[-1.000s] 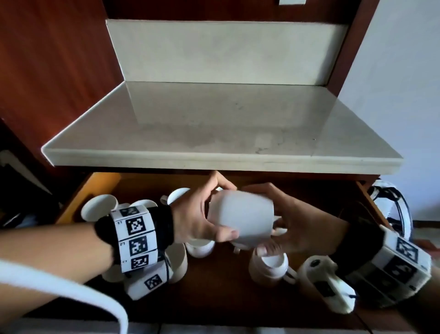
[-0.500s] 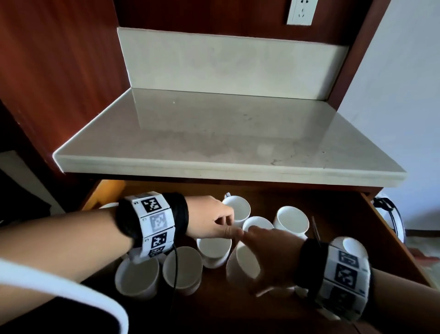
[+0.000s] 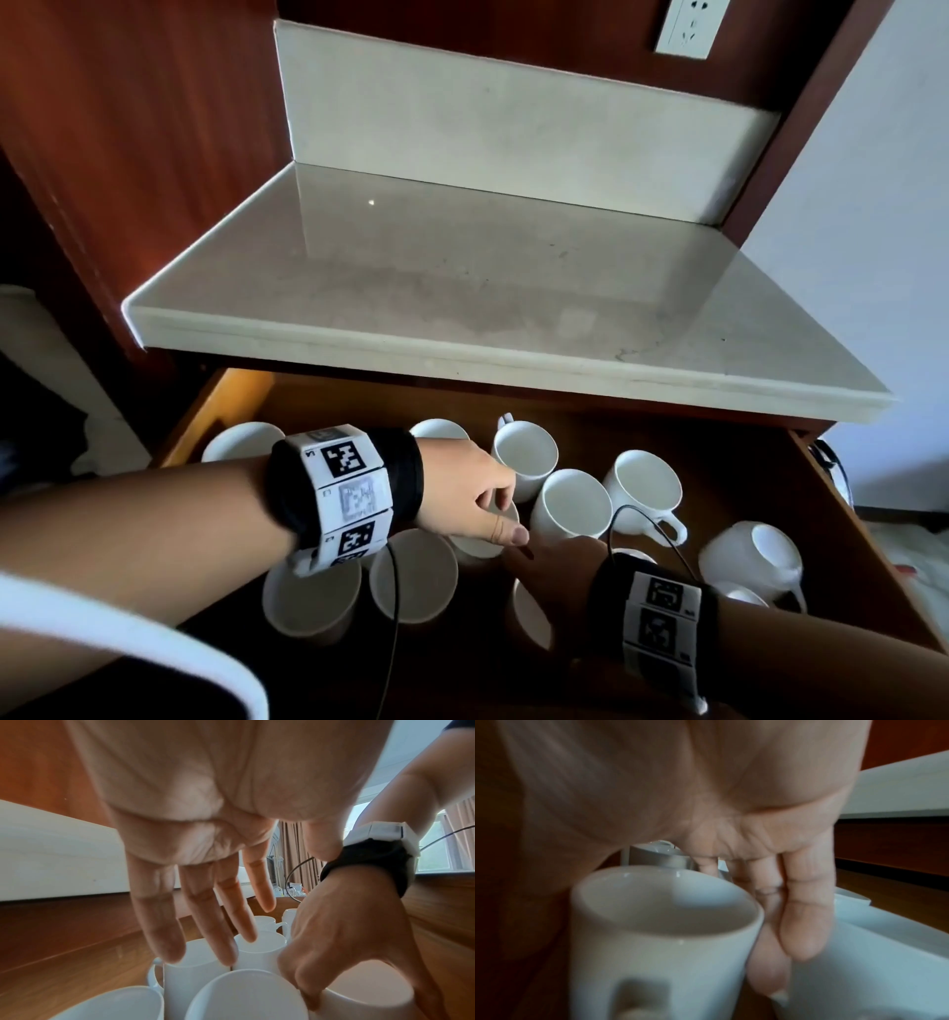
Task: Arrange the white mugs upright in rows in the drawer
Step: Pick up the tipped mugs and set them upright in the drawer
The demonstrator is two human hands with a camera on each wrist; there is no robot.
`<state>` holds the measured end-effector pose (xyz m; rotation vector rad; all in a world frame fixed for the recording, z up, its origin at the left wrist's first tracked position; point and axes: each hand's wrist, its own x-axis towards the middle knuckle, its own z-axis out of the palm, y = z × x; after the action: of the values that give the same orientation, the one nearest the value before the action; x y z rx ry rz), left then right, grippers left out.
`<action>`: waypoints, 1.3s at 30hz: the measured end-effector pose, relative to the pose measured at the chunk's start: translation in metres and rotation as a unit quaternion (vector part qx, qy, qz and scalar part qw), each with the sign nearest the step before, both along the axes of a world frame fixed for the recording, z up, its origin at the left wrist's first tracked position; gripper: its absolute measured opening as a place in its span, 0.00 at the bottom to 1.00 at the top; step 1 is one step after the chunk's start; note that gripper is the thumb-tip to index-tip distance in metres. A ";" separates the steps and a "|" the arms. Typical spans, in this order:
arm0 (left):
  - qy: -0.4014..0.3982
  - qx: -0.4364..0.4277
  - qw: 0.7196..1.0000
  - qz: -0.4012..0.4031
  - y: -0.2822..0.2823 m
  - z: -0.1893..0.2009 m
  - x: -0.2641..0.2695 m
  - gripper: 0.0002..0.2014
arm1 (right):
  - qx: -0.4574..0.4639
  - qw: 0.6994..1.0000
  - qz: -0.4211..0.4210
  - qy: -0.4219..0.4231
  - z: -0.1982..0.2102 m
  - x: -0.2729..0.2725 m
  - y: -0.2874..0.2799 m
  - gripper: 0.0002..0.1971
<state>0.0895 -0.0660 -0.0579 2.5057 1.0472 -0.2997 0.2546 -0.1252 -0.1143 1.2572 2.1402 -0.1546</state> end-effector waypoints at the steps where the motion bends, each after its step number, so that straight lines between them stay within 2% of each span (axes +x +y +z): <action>1: -0.002 -0.002 1.000 -0.001 0.001 -0.001 0.002 0.25 | 0.000 1.000 0.003 0.001 -0.003 0.000 0.000 0.54; 5: -0.004 -0.020 1.000 -0.007 -0.002 0.001 0.014 0.23 | -0.010 1.000 0.019 0.003 0.001 0.005 -0.001 0.53; 8: -0.002 -0.001 1.000 -0.021 -0.004 0.002 0.031 0.20 | -0.057 0.993 -0.019 0.106 0.026 0.022 0.001 0.58; 9: 0.000 0.020 1.000 -0.025 -0.003 0.002 0.036 0.18 | -0.052 0.986 -0.046 0.152 0.040 0.032 0.004 0.56; 11: 0.020 0.053 0.998 -0.023 -0.002 0.003 0.051 0.14 | -0.004 0.972 -0.077 0.221 0.069 0.061 0.009 0.46; 12: 0.028 0.054 0.998 -0.020 -0.003 0.002 0.060 0.15 | 0.024 0.967 -0.088 0.236 0.082 0.078 0.012 0.41; 14: 0.025 0.050 0.997 -0.049 -0.009 -0.002 0.084 0.23 | 0.065 0.959 -0.109 0.254 0.101 0.113 0.013 0.35; 16: 0.002 0.062 0.993 -0.104 -0.018 -0.008 0.115 0.29 | 0.086 0.951 -0.131 0.267 0.106 0.144 0.009 0.33; 18: 0.003 0.072 0.986 -0.149 -0.027 -0.015 0.148 0.30 | 0.086 0.947 -0.145 0.273 0.105 0.166 -0.001 0.31; 21: 0.115 0.075 0.971 -0.197 -0.034 -0.029 0.187 0.35 | 0.061 0.945 -0.149 0.286 0.102 0.186 -0.017 0.28; 23: 0.185 0.069 0.962 -0.191 -0.034 -0.042 0.203 0.35 | 0.070 0.942 -0.138 0.297 0.105 0.196 -0.020 0.27; 26: 0.230 0.054 0.956 -0.173 -0.032 -0.055 0.211 0.35 | 0.083 0.937 -0.125 0.315 0.108 0.204 -0.018 0.26; 28: 0.228 0.051 0.959 -0.163 -0.030 -0.056 0.215 0.35 | 0.076 0.937 -0.117 0.321 0.108 0.206 -0.018 0.26; 30: 0.203 0.049 0.967 -0.146 -0.027 -0.052 0.211 0.34 | 0.070 0.932 -0.114 0.336 0.107 0.209 -0.017 0.26; 32: 0.144 0.046 0.980 -0.127 -0.023 -0.040 0.201 0.31 | 0.070 0.926 -0.113 0.353 0.108 0.214 -0.016 0.26; 34: 0.046 0.017 0.996 -0.076 -0.019 -0.015 0.188 0.32 | 0.056 0.919 -0.121 0.371 0.108 0.221 -0.013 0.29; 36: -0.066 -0.031 0.997 0.015 -0.018 0.018 0.175 0.34 | 0.008 0.906 -0.140 0.400 0.107 0.225 -0.010 0.38; 37: -0.131 -0.072 0.987 0.061 -0.019 0.033 0.170 0.34 | -0.020 0.892 -0.148 0.428 0.107 0.225 -0.010 0.43; 38: -0.212 -0.127 0.964 0.099 -0.021 0.045 0.165 0.35 | -0.041 0.866 -0.151 0.475 0.107 0.222 -0.009 0.46; 39: -0.297 -0.192 0.926 0.130 -0.024 0.052 0.162 0.35 | -0.049 0.824 -0.159 0.541 0.106 0.219 -0.009 0.47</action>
<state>0.2515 -0.0905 -0.0064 1.8873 0.9313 0.2959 0.4740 -0.1345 -0.0081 1.6752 2.6925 -1.4008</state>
